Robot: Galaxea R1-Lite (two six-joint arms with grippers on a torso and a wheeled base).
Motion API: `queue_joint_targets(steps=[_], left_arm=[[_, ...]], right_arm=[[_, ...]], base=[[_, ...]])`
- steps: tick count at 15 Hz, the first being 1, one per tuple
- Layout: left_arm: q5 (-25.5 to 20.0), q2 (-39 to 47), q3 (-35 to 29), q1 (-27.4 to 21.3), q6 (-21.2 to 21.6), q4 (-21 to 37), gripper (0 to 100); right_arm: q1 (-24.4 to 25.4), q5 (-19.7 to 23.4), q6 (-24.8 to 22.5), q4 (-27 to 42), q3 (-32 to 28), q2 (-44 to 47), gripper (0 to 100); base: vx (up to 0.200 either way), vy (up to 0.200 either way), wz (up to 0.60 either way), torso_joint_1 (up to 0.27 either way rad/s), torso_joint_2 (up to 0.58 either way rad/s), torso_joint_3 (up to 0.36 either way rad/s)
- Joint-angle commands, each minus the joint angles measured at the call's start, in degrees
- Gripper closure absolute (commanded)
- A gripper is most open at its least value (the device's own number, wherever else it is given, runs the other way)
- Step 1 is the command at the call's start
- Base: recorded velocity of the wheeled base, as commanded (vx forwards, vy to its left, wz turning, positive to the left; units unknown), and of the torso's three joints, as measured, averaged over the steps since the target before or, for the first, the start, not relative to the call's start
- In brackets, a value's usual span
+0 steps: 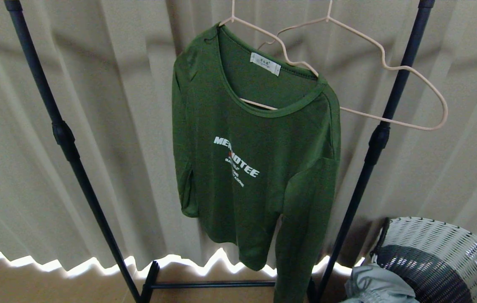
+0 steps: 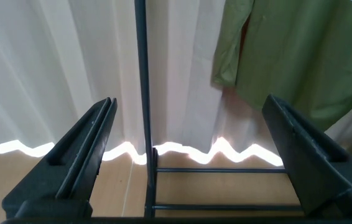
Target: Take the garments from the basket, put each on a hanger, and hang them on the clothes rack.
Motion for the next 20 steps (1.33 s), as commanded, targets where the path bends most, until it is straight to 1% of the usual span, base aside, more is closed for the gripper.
queue_joint_targets(steps=[1,2,3,5,7,9,10,11,13,14,15,17,20], left_arm=[[0.03,0.08,0.0,0.0,0.02,-0.01,0],[0.03,0.08,0.0,0.0,0.02,-0.01,0],[0.03,0.08,0.0,0.0,0.02,-0.01,0],[0.12,-0.01,-0.08,0.0,-0.24,-0.01,0],[0.12,-0.01,-0.08,0.0,-0.24,-0.01,0],[0.12,-0.01,-0.08,0.0,-0.24,-0.01,0],[0.12,-0.01,0.0,0.0,-0.24,-0.01,0],[0.12,-0.01,-0.08,0.0,-0.33,-0.01,0],[0.12,-0.01,-0.08,0.0,-0.33,-0.01,0],[0.12,-0.01,0.0,0.0,-0.33,-0.01,0],[0.12,-0.01,-0.08,0.0,-0.33,-0.01,0],[0.12,-0.01,-0.08,0.0,-0.42,-0.01,0],[0.21,-0.01,-0.08,0.0,-0.42,-0.01,0]], right_arm=[[5.43,0.05,-0.98,-3.03,1.54,16.35,0],[7.45,0.13,-0.89,-4.53,1.72,21.63,0],[7.98,0.13,-0.89,-5.23,1.98,23.3,0],[10.53,0.22,-0.8,-12.35,3.91,31.56,0],[11.32,0.05,-0.89,-19.21,5.5,37.71,0],[11.32,-0.39,-0.8,-22.81,5.41,42.98,0],[11.32,-0.75,-0.8,-23.86,5.41,44.21,0],[11.32,-1.62,-0.8,-26.94,5.67,47.64,0],[11.32,-1.8,-0.72,-29.93,5.67,50.1,0],[11.32,-1.89,-0.63,-32.83,5.76,51.6,0],[11.32,-2.5,-0.63,-34.15,5.76,52.56,0],[11.23,-5.58,-0.36,-35.03,5.67,54.32,0],[10.97,-6.55,-0.28,-38.45,5.58,55.11,0]], base=[[0.0,0.0,0.0,0.0,0.0,0.0],[0.0,0.0,0.0,0.0,0.0,0.0],[0.0,0.0,0.0,0.0,0.0,0.0],[0.0,0.0,0.0,0.0,0.0,0.0],[0.0,0.0,0.0,0.0,0.0,0.0],[0.0,0.0,0.0,0.0,0.0,0.0],[0.0,0.0,0.0,0.0,0.0,0.0],[0.0,0.0,0.0,0.0,0.0,0.0],[0.0,0.0,0.0,0.0,0.0,0.0],[0.0,0.0,0.0,0.0,0.0,0.0],[0.0,0.0,0.0,0.0,0.0,0.0],[0.0,0.0,0.0,0.0,0.0,0.0],[0.0,0.0,0.0,0.0,0.0,0.0]])
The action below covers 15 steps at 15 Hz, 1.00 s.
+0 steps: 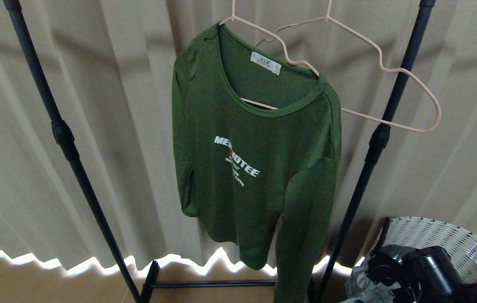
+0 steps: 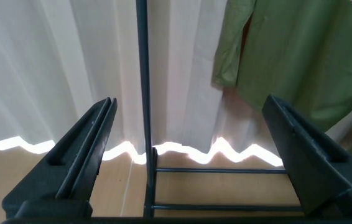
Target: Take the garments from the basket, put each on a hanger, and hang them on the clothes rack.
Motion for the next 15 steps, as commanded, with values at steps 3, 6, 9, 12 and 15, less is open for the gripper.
queue_joint_targets(steps=[3,6,9,12,15], left_arm=[[0.04,0.02,-0.02,0.0,-0.11,-0.01,0],[0.13,0.02,-0.02,0.0,-0.28,-0.01,0],[0.21,0.02,-0.02,0.0,-0.46,-0.1,0],[0.21,0.02,-0.02,0.0,-0.46,-0.01,0],[0.3,0.02,-0.02,0.0,-0.46,-0.01,0]], right_arm=[[-0.14,-1.91,1.2,-1.17,-1.14,2.25,0],[-0.05,-4.11,4.98,-5.83,-1.84,5.59,0],[-0.05,-5.69,5.06,-8.11,-1.14,6.56,0],[-0.05,-5.6,5.24,-8.29,-1.84,6.03,0],[0.04,-5.69,5.24,-10.57,-2.63,6.82,0]], base=[[0.0,0.0,0.0,0.0,0.0,0.0],[0.0,0.0,0.0,0.0,0.0,0.0],[0.0,0.0,0.0,0.0,0.0,0.0],[0.0,0.0,0.0,0.0,0.0,0.0],[0.0,0.0,0.0,0.0,0.0,0.0]])
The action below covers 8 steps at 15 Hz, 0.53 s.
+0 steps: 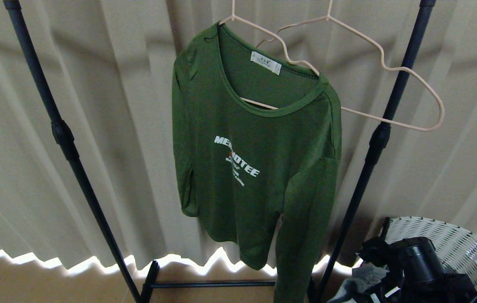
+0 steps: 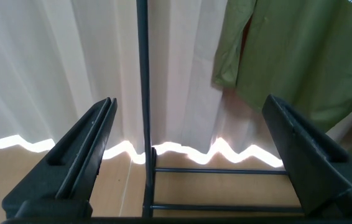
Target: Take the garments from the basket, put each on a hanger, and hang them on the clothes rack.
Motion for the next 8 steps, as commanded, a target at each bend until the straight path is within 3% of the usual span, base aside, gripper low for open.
queue_joint_targets(steps=[1,8], left_arm=[[0.09,0.02,0.0,0.02,-0.02,0.04,0],[0.0,0.02,0.0,0.02,-0.02,0.04,0]], right_arm=[[0.04,-0.08,-0.06,-0.77,-0.24,0.91,0],[0.3,-0.52,-0.06,-2.26,-2.26,2.23,0]], base=[[0.0,0.0,0.0,0.0,0.0,0.0],[0.0,0.0,0.0,0.0,0.0,0.0]])
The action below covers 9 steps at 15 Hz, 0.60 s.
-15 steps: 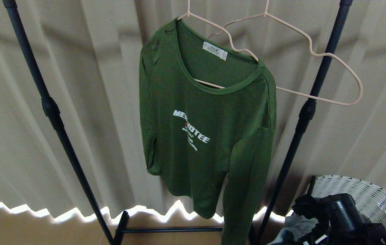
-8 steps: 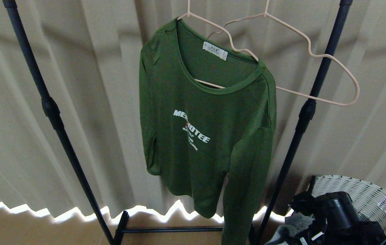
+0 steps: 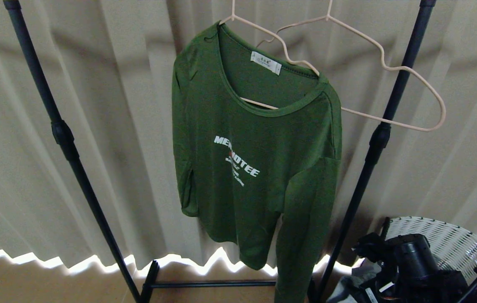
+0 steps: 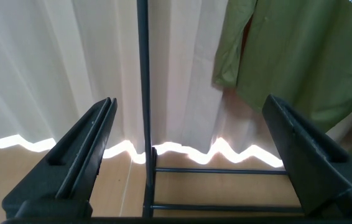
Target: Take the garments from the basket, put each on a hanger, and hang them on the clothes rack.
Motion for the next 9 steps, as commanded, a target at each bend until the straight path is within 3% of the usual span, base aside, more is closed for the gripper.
queue_joint_targets(steps=[1,9], left_arm=[[0.02,0.02,0.0,0.02,-0.02,0.02,0],[0.2,0.02,0.0,0.02,-0.11,-0.07,0]], right_arm=[[0.1,0.01,-0.1,0.11,-1.26,0.55,0],[1.42,-0.43,-0.28,0.55,-4.6,5.65,0]], base=[[0.0,0.0,0.0,0.0,0.0,0.0],[0.0,0.0,0.0,0.0,0.0,0.0]])
